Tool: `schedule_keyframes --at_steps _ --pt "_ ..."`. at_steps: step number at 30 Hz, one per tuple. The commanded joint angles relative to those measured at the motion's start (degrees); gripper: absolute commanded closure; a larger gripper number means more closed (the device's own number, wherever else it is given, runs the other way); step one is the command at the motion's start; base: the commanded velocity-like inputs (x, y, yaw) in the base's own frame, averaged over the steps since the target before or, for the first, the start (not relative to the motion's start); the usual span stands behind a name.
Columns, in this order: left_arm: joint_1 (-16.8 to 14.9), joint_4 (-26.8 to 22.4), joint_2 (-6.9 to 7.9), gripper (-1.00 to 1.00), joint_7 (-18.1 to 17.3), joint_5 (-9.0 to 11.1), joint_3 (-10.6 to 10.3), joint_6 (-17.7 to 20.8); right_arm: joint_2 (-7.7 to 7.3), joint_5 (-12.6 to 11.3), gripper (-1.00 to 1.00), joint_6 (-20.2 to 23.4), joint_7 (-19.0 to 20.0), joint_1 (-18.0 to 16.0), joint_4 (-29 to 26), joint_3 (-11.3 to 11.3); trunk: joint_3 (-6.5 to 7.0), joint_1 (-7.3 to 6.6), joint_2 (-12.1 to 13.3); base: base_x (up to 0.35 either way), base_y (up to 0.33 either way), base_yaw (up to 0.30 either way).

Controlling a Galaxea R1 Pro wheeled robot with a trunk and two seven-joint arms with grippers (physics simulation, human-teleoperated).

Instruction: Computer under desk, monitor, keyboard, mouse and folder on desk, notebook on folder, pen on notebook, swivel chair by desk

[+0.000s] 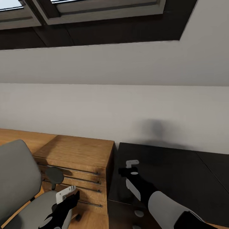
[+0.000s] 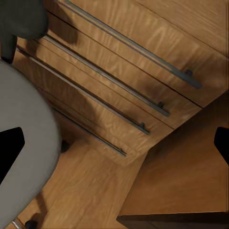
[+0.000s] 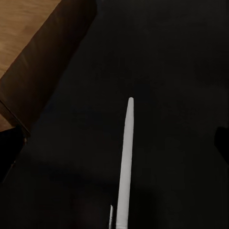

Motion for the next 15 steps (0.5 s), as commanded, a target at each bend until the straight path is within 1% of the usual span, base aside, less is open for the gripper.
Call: schedule_keyframes --at_steps 1,3,12,15 --pt "-0.06 -0.8 0.06 -1.0 0.44 0.14 -0.1 0.21 -0.03 -0.37 -1.0 0.76 -0.48 -0.07 0.76 0.44 -0.07 0.0 -0.05 0.006 0.003 0.0" --pt "-0.08 -1.62 0.06 -1.0 0.48 0.18 -0.09 0.2 -0.02 -0.47 -1.0 1.62 -0.48 -0.11 1.75 0.41 -0.07 0.0 -0.05 0.004 0.002 0.0" --pt "-0.06 -2.5 0.06 -1.0 0.69 0.13 -0.06 0.14 0.19 -0.62 -1.0 5.68 -0.5 -0.15 2.9 0.29 -1.69 1.98 -3.66 0.001 0.0 0.0" --pt "-0.08 -2.51 0.06 -1.0 0.7 0.13 -0.07 0.14 0.23 -0.62 -1.0 6.37 -0.48 -0.15 2.96 0.27 -2.23 2.64 -4.86 0.0 0.0 0.0"
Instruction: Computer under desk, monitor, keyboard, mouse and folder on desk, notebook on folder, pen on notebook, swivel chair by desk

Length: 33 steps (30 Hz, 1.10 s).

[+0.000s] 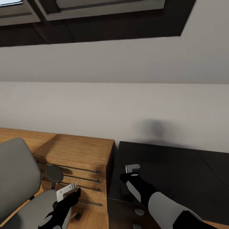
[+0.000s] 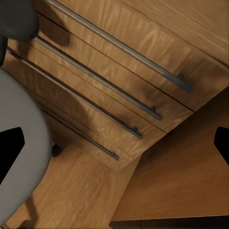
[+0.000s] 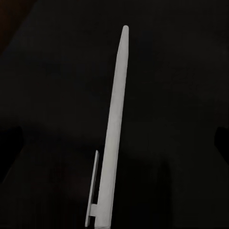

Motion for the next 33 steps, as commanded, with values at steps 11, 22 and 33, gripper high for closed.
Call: schedule_keyframes --at_steps 11,22,33 --pt "-0.06 -0.1 0.05 -1.0 0.39 0.12 -0.12 0.23 -0.06 -0.42 -1.0 1.19 -0.74 -0.06 -0.27 -0.36 -1.51 1.77 -3.27 0.0 0.0 0.0" --pt "-0.07 -0.1 0.05 -1.0 0.39 0.11 -0.03 0.28 -0.27 -0.42 -1.0 1.19 -0.64 -0.06 -0.5 -1.06 -3.49 4.18 -7.68 0.0 0.0 0.0" --pt "-0.06 -0.1 0.05 -1.0 0.39 0.19 -0.05 0.28 -0.37 -0.42 -1.0 1.19 -0.52 -0.06 -0.5 -1.17 -4.56 5.5 -10.09 0.0 0.0 0.0"
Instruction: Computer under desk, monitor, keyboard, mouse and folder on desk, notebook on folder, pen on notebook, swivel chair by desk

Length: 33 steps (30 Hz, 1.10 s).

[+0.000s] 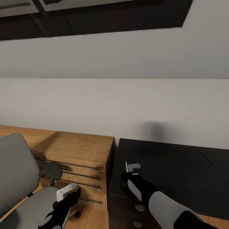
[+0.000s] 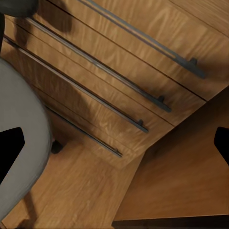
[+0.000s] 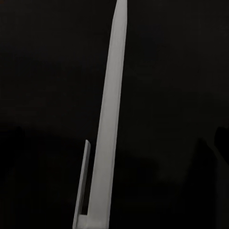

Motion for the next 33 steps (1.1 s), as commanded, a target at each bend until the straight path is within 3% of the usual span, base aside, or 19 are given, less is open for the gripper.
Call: schedule_keyframes --at_steps 1,2,19,21,25,28,33 --pt "-0.07 -0.1 0.05 -1.0 0.38 0.12 -0.11 0.22 -0.06 -0.39 -1.0 0.53 -0.49 -0.02 0.38 0.51 -0.08 0.01 -0.03 0.0 0.0 0.0" --pt "-0.06 -0.1 0.05 -1.0 0.38 0.12 -0.1 0.22 -0.06 -0.39 1.0 0.53 -0.52 -0.02 0.38 0.5 -0.08 0.01 -0.03 0.0 0.0 0.0" --pt "-0.06 -0.1 0.05 -1.0 0.38 0.12 -0.17 0.22 -0.06 -0.52 1.0 0.89 -0.56 -0.02 0.3 0.49 -0.08 0.01 -0.03 0.0 0.0 0.0" --pt "-0.06 -0.05 0.05 -1.0 0.38 0.12 -0.17 0.22 -0.08 -1.04 1.0 1.72 -0.52 -0.02 0.04 0.49 -0.08 0.01 -0.03 0.0 0.0 0.0" --pt "-0.08 -0.01 0.05 -1.0 0.38 0.19 -0.17 0.22 -0.33 -5.09 1.0 3.69 -0.49 -0.02 -1.89 0.49 -0.08 0.01 -0.03 0.0 0.0 0.0" --pt "-0.08 -0.01 0.05 -1.0 0.38 0.21 -0.17 0.22 -0.47 -6.81 1.0 4.27 -0.49 -0.02 -2.49 0.49 -0.08 0.01 -0.03 0.0 0.0 0.0" --pt "-0.08 -0.01 0.05 -1.0 0.38 0.21 -0.17 0.22 -0.5 -7.1 1.0 4.6 -0.49 -0.02 -2.59 0.49 -0.08 0.01 -0.03 0.0 0.0 0.0"
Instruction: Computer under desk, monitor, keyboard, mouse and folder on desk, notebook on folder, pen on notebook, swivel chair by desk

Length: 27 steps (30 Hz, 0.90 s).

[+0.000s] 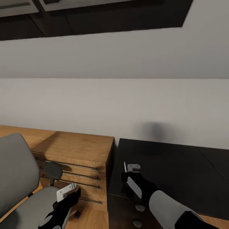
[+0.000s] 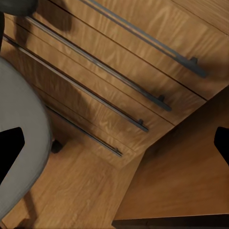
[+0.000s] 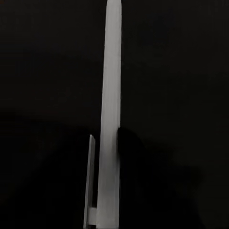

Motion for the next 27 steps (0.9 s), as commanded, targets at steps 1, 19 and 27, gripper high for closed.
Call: schedule_keyframes --at_steps 1,19,27 --pt "-0.06 -0.09 0.05 -1.0 0.38 0.11 -0.11 0.22 -0.05 -0.97 1.0 0.3 -0.53 -0.04 -0.07 0.45 -0.07 0.0 -0.04 0.0 0.0 0.0" --pt "-0.08 0.07 0.14 -1.0 0.22 0.19 -0.18 0.27 -0.06 -1.02 1.0 0.35 -0.45 -0.04 -0.08 0.45 0.64 -0.88 1.57 0.0 0.0 0.0" --pt "-0.06 0.08 0.14 -1.0 0.24 0.39 -0.19 0.3 -0.06 -0.94 1.0 0.27 -0.44 -0.04 -0.15 0.45 2.08 -2.63 4.77 -0.001 0.0 0.0"
